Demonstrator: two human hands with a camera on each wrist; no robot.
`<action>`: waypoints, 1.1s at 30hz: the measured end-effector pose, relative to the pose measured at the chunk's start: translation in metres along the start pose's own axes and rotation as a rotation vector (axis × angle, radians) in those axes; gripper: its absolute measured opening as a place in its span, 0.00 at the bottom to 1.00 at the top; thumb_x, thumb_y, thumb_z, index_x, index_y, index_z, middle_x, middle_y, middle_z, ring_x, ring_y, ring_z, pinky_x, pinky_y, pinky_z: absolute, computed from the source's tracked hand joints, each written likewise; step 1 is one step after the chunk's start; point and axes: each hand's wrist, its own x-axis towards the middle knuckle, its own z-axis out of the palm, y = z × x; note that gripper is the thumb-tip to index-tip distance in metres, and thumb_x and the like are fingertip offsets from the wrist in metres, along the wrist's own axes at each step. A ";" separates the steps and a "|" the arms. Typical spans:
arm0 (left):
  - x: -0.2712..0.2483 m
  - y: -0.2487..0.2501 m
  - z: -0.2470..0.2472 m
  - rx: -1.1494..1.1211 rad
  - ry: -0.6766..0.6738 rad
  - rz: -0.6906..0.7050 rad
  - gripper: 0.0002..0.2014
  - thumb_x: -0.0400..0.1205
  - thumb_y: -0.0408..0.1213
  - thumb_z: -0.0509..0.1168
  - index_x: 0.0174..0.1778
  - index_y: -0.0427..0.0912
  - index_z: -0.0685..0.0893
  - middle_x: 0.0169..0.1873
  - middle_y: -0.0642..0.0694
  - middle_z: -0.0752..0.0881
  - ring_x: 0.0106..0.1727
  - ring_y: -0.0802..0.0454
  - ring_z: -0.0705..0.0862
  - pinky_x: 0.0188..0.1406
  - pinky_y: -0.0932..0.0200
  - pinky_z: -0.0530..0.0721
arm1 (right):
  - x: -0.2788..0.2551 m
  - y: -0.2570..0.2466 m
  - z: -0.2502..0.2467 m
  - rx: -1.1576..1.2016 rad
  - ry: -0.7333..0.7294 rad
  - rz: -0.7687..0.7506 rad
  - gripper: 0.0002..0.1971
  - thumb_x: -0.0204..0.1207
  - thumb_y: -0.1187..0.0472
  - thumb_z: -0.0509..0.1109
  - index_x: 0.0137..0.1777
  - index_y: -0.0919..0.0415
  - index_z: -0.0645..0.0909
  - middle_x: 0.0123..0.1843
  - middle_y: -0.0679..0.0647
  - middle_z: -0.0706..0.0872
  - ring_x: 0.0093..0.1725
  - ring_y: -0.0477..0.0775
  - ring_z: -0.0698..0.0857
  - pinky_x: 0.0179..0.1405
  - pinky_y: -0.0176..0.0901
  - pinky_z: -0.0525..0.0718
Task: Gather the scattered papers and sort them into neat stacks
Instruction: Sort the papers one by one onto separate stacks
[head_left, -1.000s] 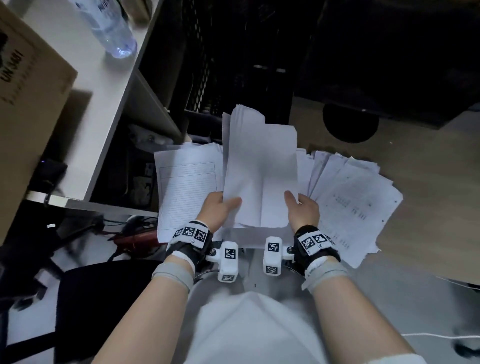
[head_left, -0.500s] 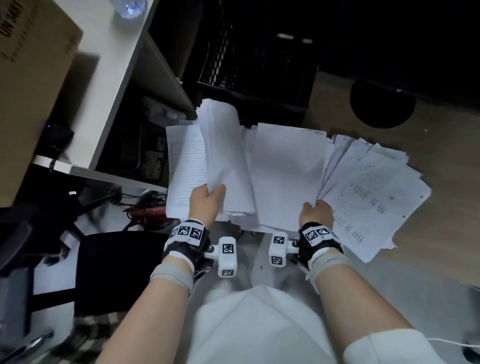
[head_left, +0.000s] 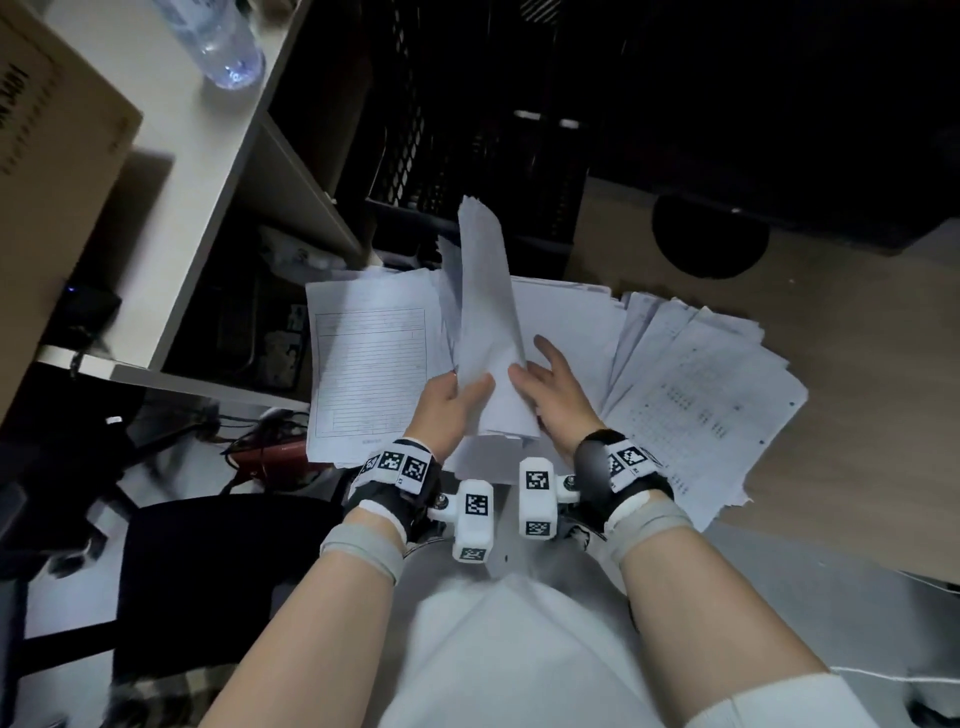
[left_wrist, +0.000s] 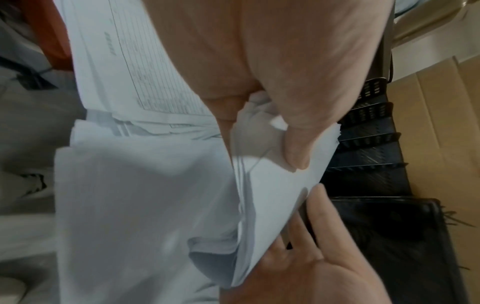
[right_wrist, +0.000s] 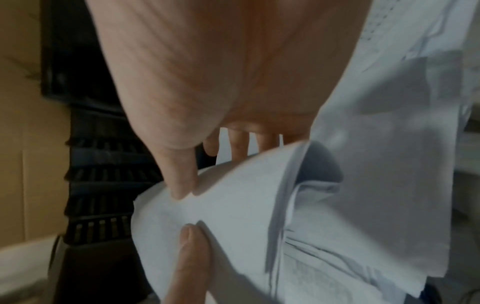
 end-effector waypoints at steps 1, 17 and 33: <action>0.001 0.004 0.004 -0.031 -0.023 0.010 0.12 0.87 0.42 0.67 0.63 0.41 0.86 0.55 0.45 0.91 0.54 0.51 0.91 0.57 0.53 0.88 | 0.000 0.000 -0.004 0.010 0.008 -0.005 0.40 0.75 0.46 0.74 0.84 0.43 0.58 0.76 0.55 0.77 0.69 0.53 0.83 0.72 0.57 0.80; -0.003 0.024 0.031 -0.377 -0.010 -0.034 0.14 0.90 0.37 0.63 0.63 0.31 0.86 0.57 0.35 0.91 0.62 0.38 0.89 0.66 0.44 0.86 | -0.018 -0.009 -0.025 0.027 0.115 -0.193 0.25 0.82 0.57 0.71 0.78 0.43 0.71 0.67 0.50 0.84 0.64 0.47 0.86 0.68 0.51 0.83; -0.010 0.034 0.033 -0.073 0.010 0.105 0.08 0.84 0.30 0.66 0.53 0.31 0.89 0.47 0.39 0.93 0.45 0.45 0.90 0.49 0.49 0.89 | -0.034 -0.033 -0.030 -0.336 -0.097 -0.149 0.38 0.71 0.64 0.77 0.77 0.43 0.65 0.65 0.40 0.81 0.60 0.38 0.84 0.59 0.34 0.83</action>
